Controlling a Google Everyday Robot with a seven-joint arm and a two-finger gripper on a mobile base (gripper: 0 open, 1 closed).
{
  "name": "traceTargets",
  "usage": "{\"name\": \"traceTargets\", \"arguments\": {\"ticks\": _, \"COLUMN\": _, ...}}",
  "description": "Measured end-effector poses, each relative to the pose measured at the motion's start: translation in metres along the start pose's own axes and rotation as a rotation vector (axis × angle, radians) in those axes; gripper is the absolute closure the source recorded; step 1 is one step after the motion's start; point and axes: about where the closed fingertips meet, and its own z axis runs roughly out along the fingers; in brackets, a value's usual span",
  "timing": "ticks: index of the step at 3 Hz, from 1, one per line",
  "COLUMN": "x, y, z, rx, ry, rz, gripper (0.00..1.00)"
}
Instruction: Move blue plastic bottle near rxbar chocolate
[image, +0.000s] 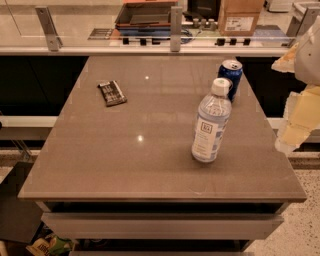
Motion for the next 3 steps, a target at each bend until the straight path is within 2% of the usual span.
{"name": "traceTargets", "arguments": {"ticks": 2, "x": 0.001, "y": 0.000, "z": -0.002, "rx": 0.006, "ry": -0.009, "rz": 0.024, "gripper": 0.00}}
{"name": "traceTargets", "arguments": {"ticks": 3, "x": 0.010, "y": 0.002, "z": 0.006, "rx": -0.009, "ry": -0.073, "rz": 0.143, "gripper": 0.00}}
